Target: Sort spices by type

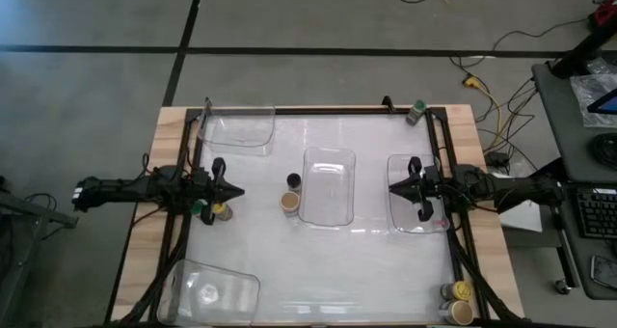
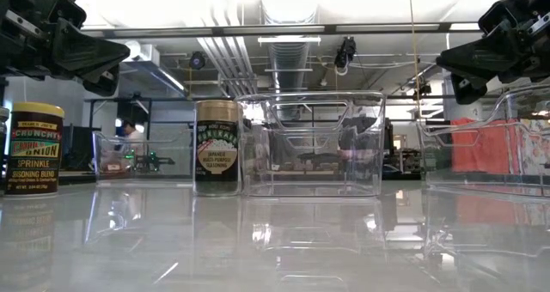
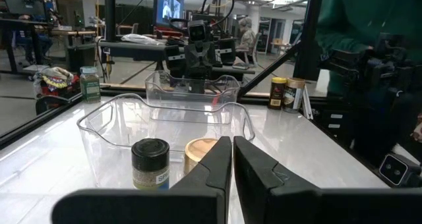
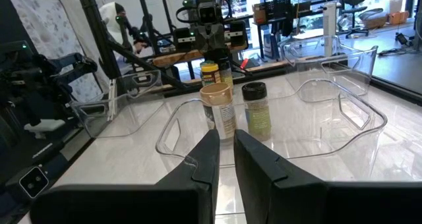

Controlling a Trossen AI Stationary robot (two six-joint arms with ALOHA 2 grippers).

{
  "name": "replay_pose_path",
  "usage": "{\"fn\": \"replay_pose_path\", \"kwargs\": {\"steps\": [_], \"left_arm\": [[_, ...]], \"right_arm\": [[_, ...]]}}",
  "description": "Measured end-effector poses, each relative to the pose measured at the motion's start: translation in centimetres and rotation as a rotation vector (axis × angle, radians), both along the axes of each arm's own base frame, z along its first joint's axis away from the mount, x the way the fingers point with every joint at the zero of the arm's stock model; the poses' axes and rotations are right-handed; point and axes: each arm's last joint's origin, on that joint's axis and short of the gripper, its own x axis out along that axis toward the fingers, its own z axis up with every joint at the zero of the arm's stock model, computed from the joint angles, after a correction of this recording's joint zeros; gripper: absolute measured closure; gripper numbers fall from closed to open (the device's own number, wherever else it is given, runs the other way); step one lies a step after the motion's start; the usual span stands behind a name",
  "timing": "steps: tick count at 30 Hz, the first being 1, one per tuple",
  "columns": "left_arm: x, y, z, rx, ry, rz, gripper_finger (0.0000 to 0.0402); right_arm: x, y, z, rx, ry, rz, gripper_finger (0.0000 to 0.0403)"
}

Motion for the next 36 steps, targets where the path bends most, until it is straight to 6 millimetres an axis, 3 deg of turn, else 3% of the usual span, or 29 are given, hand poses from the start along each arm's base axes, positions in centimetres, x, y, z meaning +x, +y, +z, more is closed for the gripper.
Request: {"fn": "replay_pose_path", "kwargs": {"steps": [14,17,23,26,30,36], "left_arm": [[0.0,0.0,0.0,0.0,0.0,0.0,0.04],[0.0,0.0,0.0,0.0,0.0,0.0,0.04],[0.0,0.0,0.0,0.0,0.001,0.0,0.04],[0.0,0.0,0.0,0.0,0.001,0.0,0.04],[0.0,0.0,0.0,0.0,0.002,0.0,0.04],[0.0,0.0,0.0,0.0,0.002,0.0,0.04]], "right_arm": [[0.0,0.0,0.1,0.049,-0.011,-0.001,0.0364],[0.0,0.0,0.2,0.229,-0.01,-0.002,0.0364],[0.0,0.0,0.9,0.766,-0.055,0.01,0.0364],[-0.1,-0.1,1.4,0.902,-0.107,-0.002,0.0364],[-0.8,0.2,5.0,0.777,-0.177,0.09,0.0364],[-1.4,-0.5,10.4,0.489,-0.047,-0.22,0.0364]]}}
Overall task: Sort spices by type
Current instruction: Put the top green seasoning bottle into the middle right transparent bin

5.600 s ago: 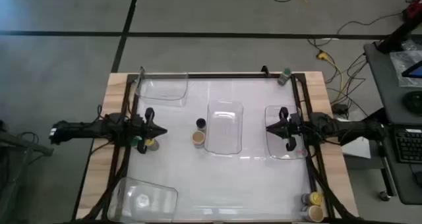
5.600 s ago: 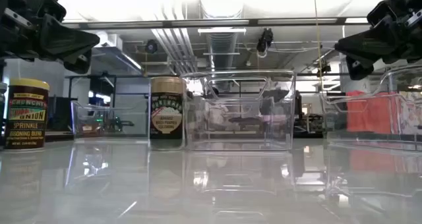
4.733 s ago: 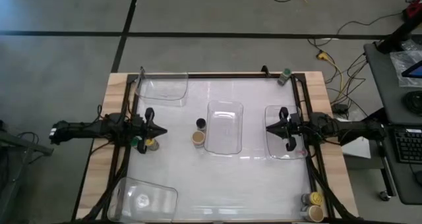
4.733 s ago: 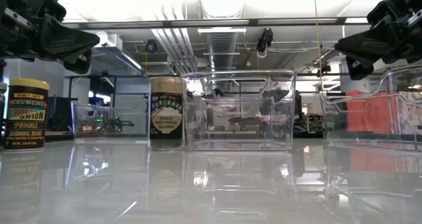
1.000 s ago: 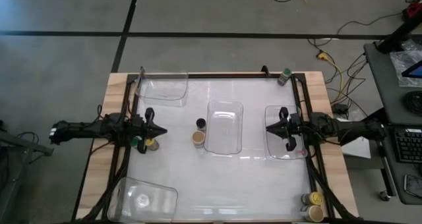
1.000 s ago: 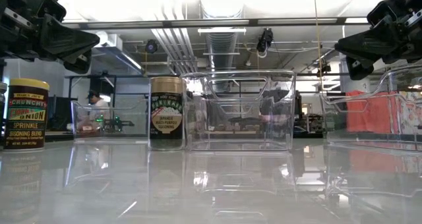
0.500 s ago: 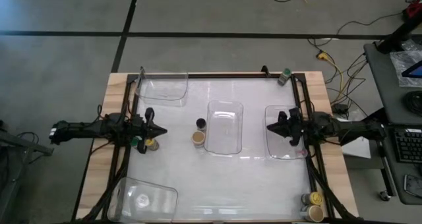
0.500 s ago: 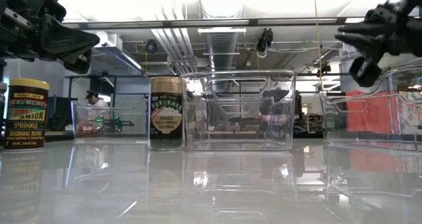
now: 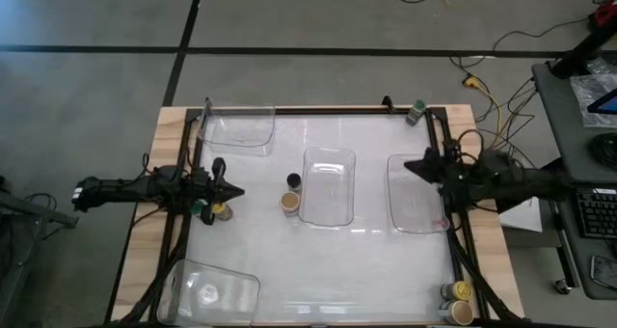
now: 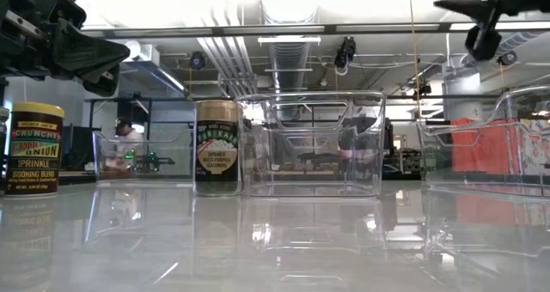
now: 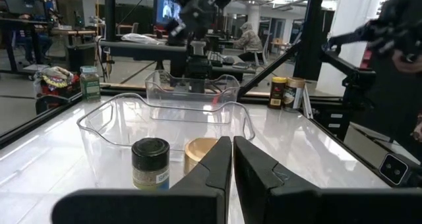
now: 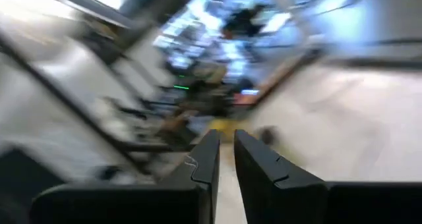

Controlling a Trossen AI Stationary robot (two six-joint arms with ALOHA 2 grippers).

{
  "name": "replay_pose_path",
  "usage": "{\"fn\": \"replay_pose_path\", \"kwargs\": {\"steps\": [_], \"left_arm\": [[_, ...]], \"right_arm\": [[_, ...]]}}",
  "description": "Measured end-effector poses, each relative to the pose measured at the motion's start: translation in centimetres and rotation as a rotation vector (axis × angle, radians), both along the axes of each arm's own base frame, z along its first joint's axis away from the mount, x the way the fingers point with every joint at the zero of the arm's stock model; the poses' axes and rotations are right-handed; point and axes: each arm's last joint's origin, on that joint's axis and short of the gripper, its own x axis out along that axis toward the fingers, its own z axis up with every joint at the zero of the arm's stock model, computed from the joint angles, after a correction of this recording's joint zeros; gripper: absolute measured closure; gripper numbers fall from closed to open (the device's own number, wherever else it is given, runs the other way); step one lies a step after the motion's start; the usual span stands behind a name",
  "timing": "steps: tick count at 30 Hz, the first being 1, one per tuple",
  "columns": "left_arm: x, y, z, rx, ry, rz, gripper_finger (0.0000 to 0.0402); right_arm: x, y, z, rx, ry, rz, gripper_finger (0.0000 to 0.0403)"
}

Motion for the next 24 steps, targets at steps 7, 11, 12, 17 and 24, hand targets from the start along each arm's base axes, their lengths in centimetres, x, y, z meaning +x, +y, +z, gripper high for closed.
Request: {"fn": "replay_pose_path", "kwargs": {"steps": [7,11,12,17,24], "left_arm": [[0.0,0.0,0.0,0.0,0.0,0.0,0.04],[0.0,0.0,0.0,0.0,0.0,0.0,0.04],[0.0,0.0,0.0,0.0,0.0,0.0,0.04],[0.0,0.0,0.0,0.0,0.0,0.0,0.04],[0.0,0.0,0.0,0.0,0.0,0.0,0.04]], "right_arm": [[4.8,-0.8,1.5,-0.228,0.448,-0.21,0.0356],[8.3,-2.5,1.7,-0.267,0.608,-0.275,0.0312],[9.2,-3.3,1.6,-0.26,0.66,-0.294,0.0297],[11.9,-7.9,0.9,-0.2,0.967,-0.3,0.0217],[13.2,-14.4,1.2,-0.087,1.187,-0.288,0.0136]]}}
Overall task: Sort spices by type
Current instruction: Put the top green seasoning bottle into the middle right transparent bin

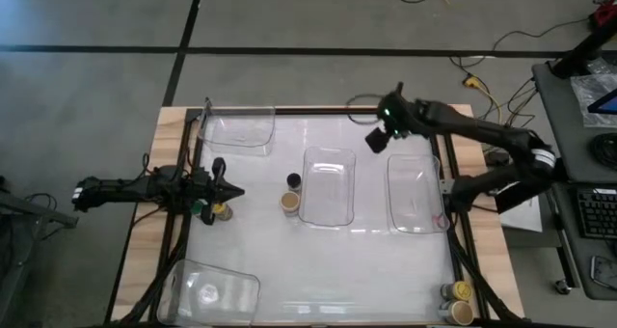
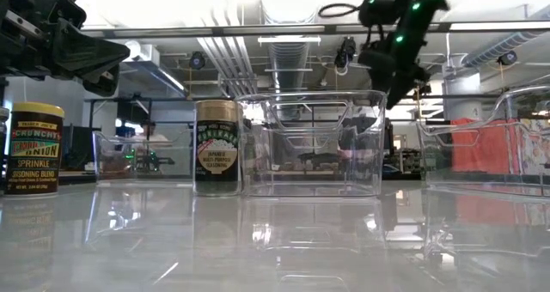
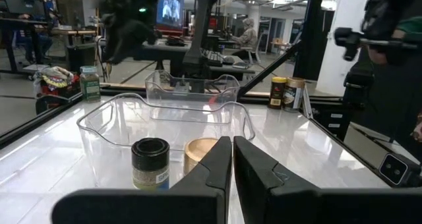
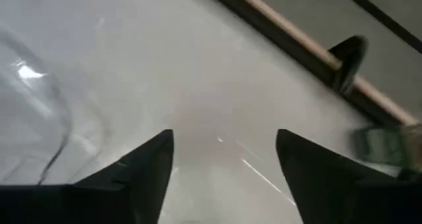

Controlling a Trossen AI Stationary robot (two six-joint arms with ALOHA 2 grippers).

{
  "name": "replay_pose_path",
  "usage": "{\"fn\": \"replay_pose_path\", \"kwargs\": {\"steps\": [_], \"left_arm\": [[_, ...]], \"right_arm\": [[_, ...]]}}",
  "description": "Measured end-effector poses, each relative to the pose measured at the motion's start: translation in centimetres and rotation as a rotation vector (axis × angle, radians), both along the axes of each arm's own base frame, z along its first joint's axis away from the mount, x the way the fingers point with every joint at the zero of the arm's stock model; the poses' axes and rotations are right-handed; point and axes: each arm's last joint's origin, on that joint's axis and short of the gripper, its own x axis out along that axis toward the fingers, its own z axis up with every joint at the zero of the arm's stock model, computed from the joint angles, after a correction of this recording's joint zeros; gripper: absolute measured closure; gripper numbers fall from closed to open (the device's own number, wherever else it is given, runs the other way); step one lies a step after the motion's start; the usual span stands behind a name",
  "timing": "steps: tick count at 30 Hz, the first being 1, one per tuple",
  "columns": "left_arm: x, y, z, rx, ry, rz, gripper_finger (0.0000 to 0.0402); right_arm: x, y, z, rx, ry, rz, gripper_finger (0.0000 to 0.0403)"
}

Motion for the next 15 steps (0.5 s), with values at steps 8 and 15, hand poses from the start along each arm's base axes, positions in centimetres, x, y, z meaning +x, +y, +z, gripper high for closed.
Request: {"fn": "replay_pose_path", "kwargs": {"steps": [8,15], "left_arm": [[0.0,0.0,0.0,0.0,0.0,0.0,0.04],[0.0,0.0,0.0,0.0,0.0,0.0,0.04]], "right_arm": [[-1.1,-6.4,1.0,0.027,0.067,-0.174,0.0089],[-3.1,-10.0,0.1,0.133,-0.034,-0.617,0.008]]}}
